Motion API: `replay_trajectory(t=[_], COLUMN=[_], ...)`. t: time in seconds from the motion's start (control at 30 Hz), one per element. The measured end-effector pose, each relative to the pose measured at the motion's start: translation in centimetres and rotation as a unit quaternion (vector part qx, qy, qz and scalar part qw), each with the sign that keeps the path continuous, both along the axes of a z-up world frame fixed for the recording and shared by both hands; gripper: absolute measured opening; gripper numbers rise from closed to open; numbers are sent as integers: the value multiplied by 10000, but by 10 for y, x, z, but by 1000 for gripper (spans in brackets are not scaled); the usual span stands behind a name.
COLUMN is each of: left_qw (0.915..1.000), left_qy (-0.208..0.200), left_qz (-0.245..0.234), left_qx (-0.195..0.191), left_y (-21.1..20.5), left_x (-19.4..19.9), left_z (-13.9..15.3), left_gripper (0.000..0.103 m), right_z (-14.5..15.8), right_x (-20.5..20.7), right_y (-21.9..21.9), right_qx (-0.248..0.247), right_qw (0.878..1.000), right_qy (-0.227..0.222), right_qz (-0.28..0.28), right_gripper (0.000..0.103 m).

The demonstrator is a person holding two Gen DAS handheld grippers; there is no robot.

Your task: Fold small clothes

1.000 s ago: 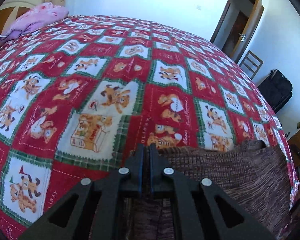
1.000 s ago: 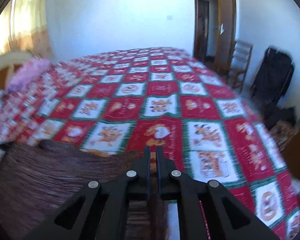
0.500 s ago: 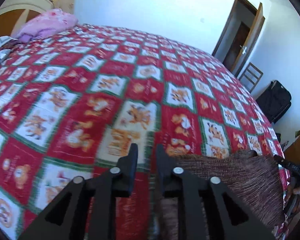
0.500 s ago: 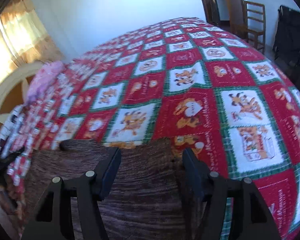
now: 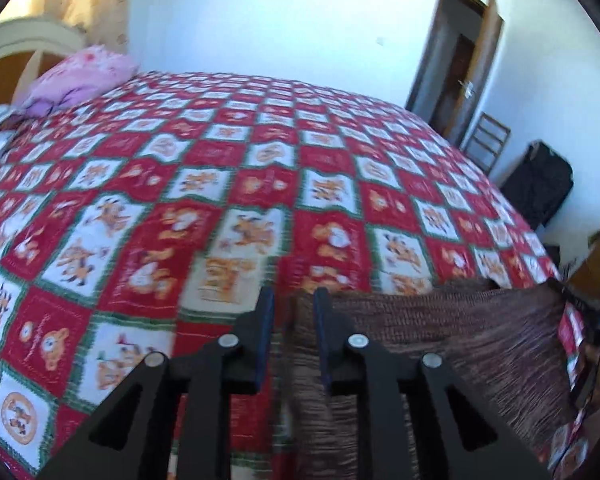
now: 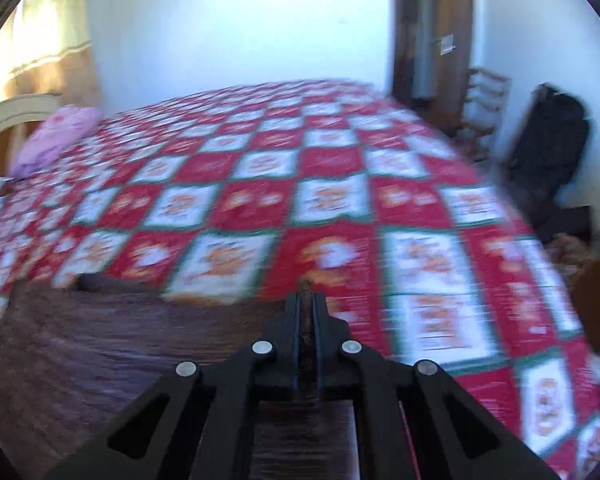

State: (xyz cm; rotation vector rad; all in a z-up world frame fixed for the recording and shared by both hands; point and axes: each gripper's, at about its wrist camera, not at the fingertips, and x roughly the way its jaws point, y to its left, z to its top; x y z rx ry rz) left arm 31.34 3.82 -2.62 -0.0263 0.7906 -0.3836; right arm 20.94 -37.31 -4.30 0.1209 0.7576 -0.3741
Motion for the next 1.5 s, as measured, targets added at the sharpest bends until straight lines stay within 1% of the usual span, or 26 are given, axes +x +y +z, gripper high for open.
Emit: replay_trajectory(t=[0.13,0.2,0.27,0.33,0.4,0.43,0.5,0.53,0.6,0.63,0.67,0.7,0.73,0.77,0.83,0.9,0.97,1.1,1.13,1.2,1.23,1.27,1.3,1.37,1.43,1.5], left_qw=[9990,9981,9966,9965,9962,9960,9961,9967,9973,9972,9965,9953,9939,9927,9917,9914,9903,9897,9898,9886,9880,9870,9865,9862,9870,9867], left_qy=[80,184,309,186,211,220,265,310,331,329,323,306,264,207,152,130,93,121,101,-18,-82,-198,-263,-421,-524,-554], left_qz=[-156,-195,-150,-84,-63,-23,4,-28,-77,-48,-40,-91,-172,-231,-285,-314,-288,-260,-247,-164,-145,-111,-80,31,151,260], left_qx=[422,560,755,809,837,867,837,745,644,670,768,909,1055,1169,1248,1267,1359,1399,1402,1494,1537,1594,1615,1602,1515,1505], left_y=[-39,-50,-59,-59,-58,-58,-56,-55,-57,-59,-63,-68,-73,-78,-82,-85,-87,-87,-87,-87,-87,-85,-84,-79,-73,-69], left_x=[0,0,3,0,0,-1,-5,-12,-25,-34,-44,-53,-63,-76,-97,-116,-128,-152,-156,-167,-170,-176,-178,-184,-189,-190], left_z=[-21,-34,-48,-50,-47,-47,-42,-38,-33,-31,-31,-32,-32,-33,-33,-33,-33,-31,-30,-26,-24,-20,-18,-12,-7,-5], left_gripper=[21,22,22,23,26,31,32,33,40,50,58,59,59,59,59,59,59,59,59,61,66,74,79,98,103,103], right_z=[-22,-31,-23,0,16,23,28,28,21,15,10,1,-8,-20,-33,-35,-35,-33,-33,-34,-33,-28,-25,-13,-6,-2], right_x=[6,7,-1,-18,-30,-38,-47,-50,-58,-62,-64,-67,-69,-77,-86,-108,-127,-153,-156,-166,-170,-177,-181,-190,-194,-193], right_y=[-11,-18,-23,-24,-14,-4,18,30,59,72,78,84,84,81,76,77,76,80,80,79,80,86,91,105,115,125], right_qx=[-87,98,171,188,364,509,600,587,509,394,304,231,309,537,593,676,912,1103,1204,1640,1790,1901,1897,1881,1989,2175], right_qw=[9988,9983,9988,9989,9988,9982,9967,9957,9927,9920,9923,9931,9935,9937,9941,9955,9948,9937,9926,9860,9833,9815,9816,9812,9780,9735], right_qy=[428,519,272,-123,-259,-311,-264,-179,17,110,176,303,403,501,625,397,284,152,174,233,186,14,-101,-425,-622,-706], right_qz=[-240,-252,-358,-417,-209,20,478,690,1096,1195,1188,1110,1022,849,661,538,361,89,26,-213,-259,-214,-182,-89,6,101], right_gripper=[1,1,1,2,2,2,2,2,2,2,2,2,2,2,2,2,2,2,2,3,3,3,3,3,3,3])
